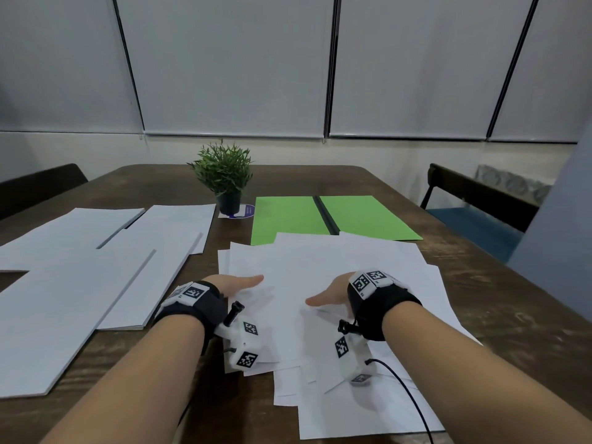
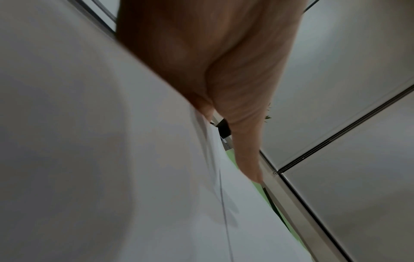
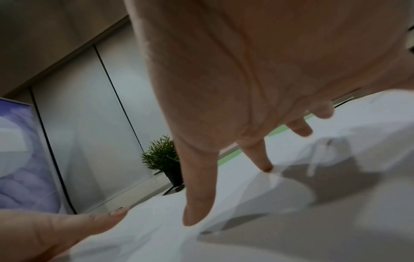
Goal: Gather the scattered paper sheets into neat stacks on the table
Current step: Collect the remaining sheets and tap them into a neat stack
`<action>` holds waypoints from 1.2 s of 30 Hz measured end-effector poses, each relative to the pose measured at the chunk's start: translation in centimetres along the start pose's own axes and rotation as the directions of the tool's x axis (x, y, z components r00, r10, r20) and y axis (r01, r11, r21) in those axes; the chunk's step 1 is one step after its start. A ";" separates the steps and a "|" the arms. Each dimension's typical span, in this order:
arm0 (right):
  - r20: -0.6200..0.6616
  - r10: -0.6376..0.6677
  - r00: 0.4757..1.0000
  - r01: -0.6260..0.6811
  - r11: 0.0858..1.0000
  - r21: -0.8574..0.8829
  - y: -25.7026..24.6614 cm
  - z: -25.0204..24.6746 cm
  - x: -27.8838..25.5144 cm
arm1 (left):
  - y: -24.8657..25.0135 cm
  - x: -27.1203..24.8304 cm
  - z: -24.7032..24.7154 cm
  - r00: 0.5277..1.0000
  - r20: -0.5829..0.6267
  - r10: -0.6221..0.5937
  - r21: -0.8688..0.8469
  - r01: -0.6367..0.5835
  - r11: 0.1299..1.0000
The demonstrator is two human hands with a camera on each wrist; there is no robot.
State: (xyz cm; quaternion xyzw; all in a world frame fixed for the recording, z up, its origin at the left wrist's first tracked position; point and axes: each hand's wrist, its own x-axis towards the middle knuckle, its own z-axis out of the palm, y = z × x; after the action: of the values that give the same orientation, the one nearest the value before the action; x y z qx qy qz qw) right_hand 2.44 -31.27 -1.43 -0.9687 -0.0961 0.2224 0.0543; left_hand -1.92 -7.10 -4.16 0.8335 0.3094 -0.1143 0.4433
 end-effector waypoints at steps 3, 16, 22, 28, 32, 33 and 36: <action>0.030 -0.003 1.000 0.005 0.999 -0.050 -0.2 0.5 0.4 | 0.2 -0.6 0.3 1.000 -0.026 0.013 0.162 -0.008 0.987; -0.020 -0.017 1.000 0.020 0.988 0.151 -1.4 -1.1 0.8 | 0.8 -1.8 0.3 0.990 -0.121 0.079 0.325 -0.036 0.945; -0.105 0.140 0.985 -0.093 0.928 0.360 2.9 0.0 2.4 | -0.8 -1.1 0.3 0.986 -0.062 0.152 0.177 -0.139 0.974; -0.199 0.130 0.971 0.023 0.784 0.621 3.1 -0.4 1.1 | -3.1 -2.1 -1.7 0.960 -0.008 0.281 -0.357 -0.265 0.896; -0.241 0.091 0.966 0.112 0.696 0.709 2.1 -1.0 0.3 | -3.4 -4.5 -3.1 0.910 -0.029 0.414 -0.481 -0.376 0.792; -0.257 0.087 0.962 0.132 0.678 0.723 1.8 -1.0 0.5 | -3.5 -4.9 -3.4 0.903 -0.048 0.428 -0.505 -0.391 0.769; -0.313 0.056 0.948 0.214 0.616 0.758 1.0 -1.0 0.5 | -4.1 -5.2 -3.7 0.896 -0.053 0.441 -0.543 -0.397 0.740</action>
State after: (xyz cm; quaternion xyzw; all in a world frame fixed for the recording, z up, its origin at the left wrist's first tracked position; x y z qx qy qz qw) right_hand 3.49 -32.21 -0.85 -0.8643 -0.0231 0.0863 0.4950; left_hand -8.83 -4.57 -2.28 0.7167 0.1155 0.0474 0.6861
